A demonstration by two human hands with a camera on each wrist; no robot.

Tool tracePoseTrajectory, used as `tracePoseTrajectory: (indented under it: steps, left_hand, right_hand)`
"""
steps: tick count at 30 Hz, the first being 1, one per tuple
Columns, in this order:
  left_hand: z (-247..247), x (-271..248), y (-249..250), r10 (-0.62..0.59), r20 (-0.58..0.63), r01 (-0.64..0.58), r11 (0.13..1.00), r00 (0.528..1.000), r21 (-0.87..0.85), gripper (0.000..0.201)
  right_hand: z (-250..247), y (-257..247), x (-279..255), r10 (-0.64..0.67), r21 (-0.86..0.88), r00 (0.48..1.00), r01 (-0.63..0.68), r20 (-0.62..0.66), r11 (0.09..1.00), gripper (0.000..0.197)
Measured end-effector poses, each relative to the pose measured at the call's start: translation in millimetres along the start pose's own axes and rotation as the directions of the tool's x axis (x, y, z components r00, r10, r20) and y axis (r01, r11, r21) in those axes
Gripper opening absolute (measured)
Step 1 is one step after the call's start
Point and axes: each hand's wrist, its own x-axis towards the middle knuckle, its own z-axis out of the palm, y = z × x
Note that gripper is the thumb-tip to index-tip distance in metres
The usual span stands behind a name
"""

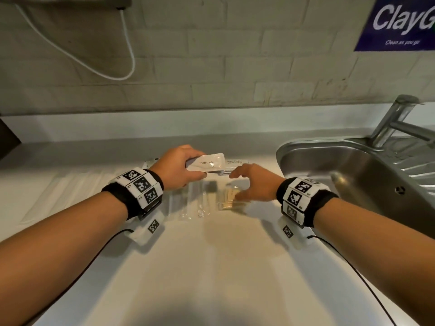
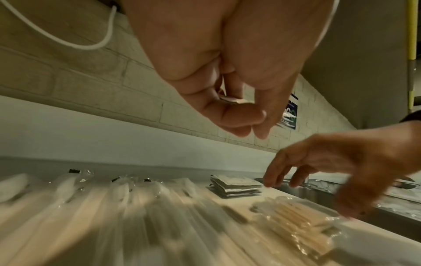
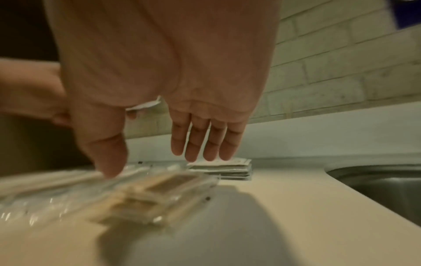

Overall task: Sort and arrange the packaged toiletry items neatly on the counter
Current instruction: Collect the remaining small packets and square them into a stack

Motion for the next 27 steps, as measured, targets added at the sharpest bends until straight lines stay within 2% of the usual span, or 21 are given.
tracePoseTrajectory:
  steps: [3, 6, 8, 12, 18, 23, 27]
  left_hand:
    - [0, 9, -5, -0.012, 0.007, 0.012, 1.000, 1.000, -0.011, 0.044]
    - [1, 17, -7, -0.011, 0.016, 0.011, 1.000, 1.000, -0.015, 0.043]
    - [3, 20, -8, -0.007, 0.024, 0.007, 1.000, 1.000, -0.017, 0.043]
    - [11, 24, -11, -0.014, 0.053, 0.017, 0.999, 0.999, -0.047, 0.042]
    - [24, 26, -11, -0.028, 0.105, 0.034, 0.998, 0.994, -0.051, 0.044]
    - [30, 35, -3, -0.002, 0.168, -0.013, 0.996, 0.986, 0.083, 0.046]
    - [39, 43, 6, -0.008, 0.221, -0.023, 0.990, 0.975, 0.137, 0.053]
  right_hand:
    - [15, -1, 13, -0.016, -0.223, 0.994, 0.040, 0.108, 0.974, 0.089]
    - [23, -2, 25, -0.021, -0.327, 0.986, 0.076, 0.167, 0.942, 0.099]
    - [22, -4, 29, -0.026, -0.332, 0.983, 0.087, 0.184, 0.939, 0.095]
    - [21, -7, 30, -0.059, -0.279, 0.980, 0.111, 0.188, 0.954, 0.071]
    - [25, -5, 13, -0.077, -0.231, 0.976, 0.124, 0.203, 0.965, 0.069]
    - [32, -9, -4, -0.088, -0.214, 0.973, 0.133, 0.211, 0.968, 0.066]
    - [24, -9, -10, -0.065, -0.173, 0.972, 0.106, 0.228, 0.979, 0.075]
